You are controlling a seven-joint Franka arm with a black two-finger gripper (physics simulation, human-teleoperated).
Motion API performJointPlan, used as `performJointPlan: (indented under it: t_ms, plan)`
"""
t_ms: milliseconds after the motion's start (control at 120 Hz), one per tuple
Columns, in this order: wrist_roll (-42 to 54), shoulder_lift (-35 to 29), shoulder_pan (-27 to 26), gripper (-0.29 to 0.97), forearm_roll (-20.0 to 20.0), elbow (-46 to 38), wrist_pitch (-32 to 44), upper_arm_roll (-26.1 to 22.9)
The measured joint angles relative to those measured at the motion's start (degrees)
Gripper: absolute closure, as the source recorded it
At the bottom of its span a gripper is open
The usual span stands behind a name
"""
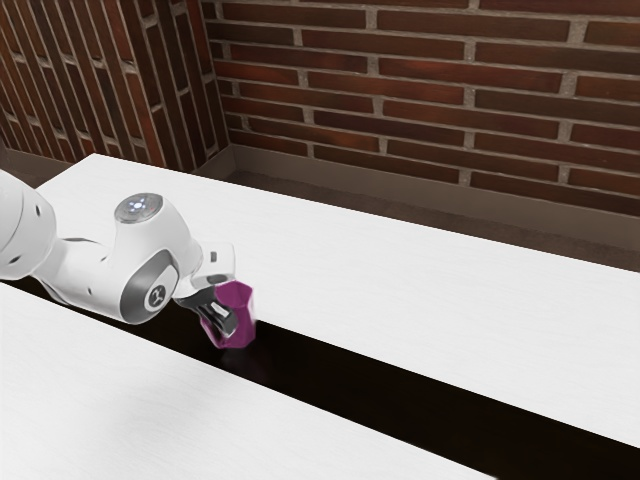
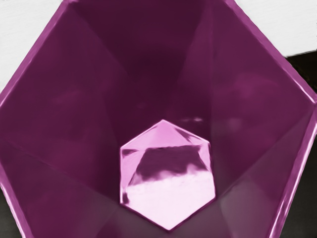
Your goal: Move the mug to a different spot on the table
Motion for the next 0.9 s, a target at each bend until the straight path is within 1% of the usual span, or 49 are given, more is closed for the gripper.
performJointPlan:
  t_ms: [142, 325, 600, 675, 742, 775, 842, 858, 900]
  plan:
    - [0.89, 0.00, 0.00, 0.19, -0.13, 0.05, 0.04, 0.00]
    - [1.79, -0.28, 0.00, 0.12, -0.17, 0.08, -0.01, 0.00]
    - [3.21, -4.90, -0.38, 0.09, 0.11, 0.16, -1.47, 0.84]
    - [3.83, -7.98, -0.66, 0.08, 0.32, 1.30, -3.08, 1.34]
    - [4.36, -9.47, -0.57, 0.08, 0.60, 7.27, -8.51, 1.58]
    - [4.26, -9.00, -0.03, 0.07, 0.78, 14.14, -14.22, 1.37]
    - [2.66, -7.64, 3.13, 0.05, 1.38, 29.78, -29.22, -1.38]
    - [2.20, -7.17, 5.17, 0.04, 1.49, 33.51, -33.11, -3.32]
    - [1.10, -6.42, 13.10, 0.04, 1.89, 41.01, -41.83, -11.13]
